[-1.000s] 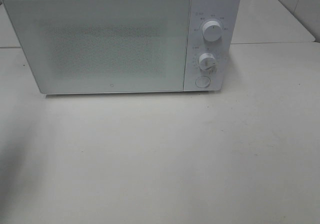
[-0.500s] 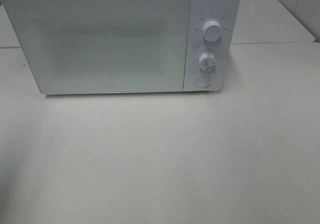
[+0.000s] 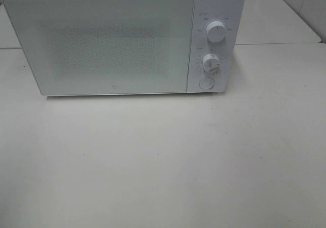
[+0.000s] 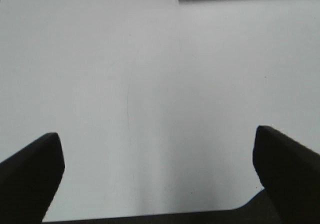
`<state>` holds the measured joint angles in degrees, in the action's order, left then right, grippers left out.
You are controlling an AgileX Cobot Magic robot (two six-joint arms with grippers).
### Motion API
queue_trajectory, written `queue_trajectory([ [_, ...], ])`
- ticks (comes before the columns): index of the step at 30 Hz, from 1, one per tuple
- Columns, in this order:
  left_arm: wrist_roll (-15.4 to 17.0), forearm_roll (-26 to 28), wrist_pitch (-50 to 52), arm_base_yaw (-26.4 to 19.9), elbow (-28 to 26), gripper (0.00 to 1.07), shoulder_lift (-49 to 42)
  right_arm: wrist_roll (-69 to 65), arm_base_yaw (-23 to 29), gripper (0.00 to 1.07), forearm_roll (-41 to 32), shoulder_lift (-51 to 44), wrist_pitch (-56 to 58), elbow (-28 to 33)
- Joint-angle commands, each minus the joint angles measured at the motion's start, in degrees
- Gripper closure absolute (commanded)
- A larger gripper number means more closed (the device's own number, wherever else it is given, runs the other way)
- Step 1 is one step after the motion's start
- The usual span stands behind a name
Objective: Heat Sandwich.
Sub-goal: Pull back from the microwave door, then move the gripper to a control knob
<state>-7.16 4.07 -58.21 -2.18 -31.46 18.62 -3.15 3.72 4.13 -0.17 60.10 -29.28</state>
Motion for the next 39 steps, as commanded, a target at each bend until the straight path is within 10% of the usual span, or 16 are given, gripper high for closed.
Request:
queue_trajectory([
  [1,0.3,0.2,-0.7,1.1,0.8,0.09,-3.2,0.2,-0.3,0.32,-0.1,-1.5,-0.6,0.3],
  [14,1.1,0.1,-1.3,2.9,3.1,0.09,-20.8,0.2,-0.3,0.32,-0.1,-1.5,-0.6,0.3],
  [39,1.3,0.7,-1.3,2.8,3.1,0.09,-20.3,0.2,-0.3,0.32,-0.2,-1.0,-0.6,0.3],
])
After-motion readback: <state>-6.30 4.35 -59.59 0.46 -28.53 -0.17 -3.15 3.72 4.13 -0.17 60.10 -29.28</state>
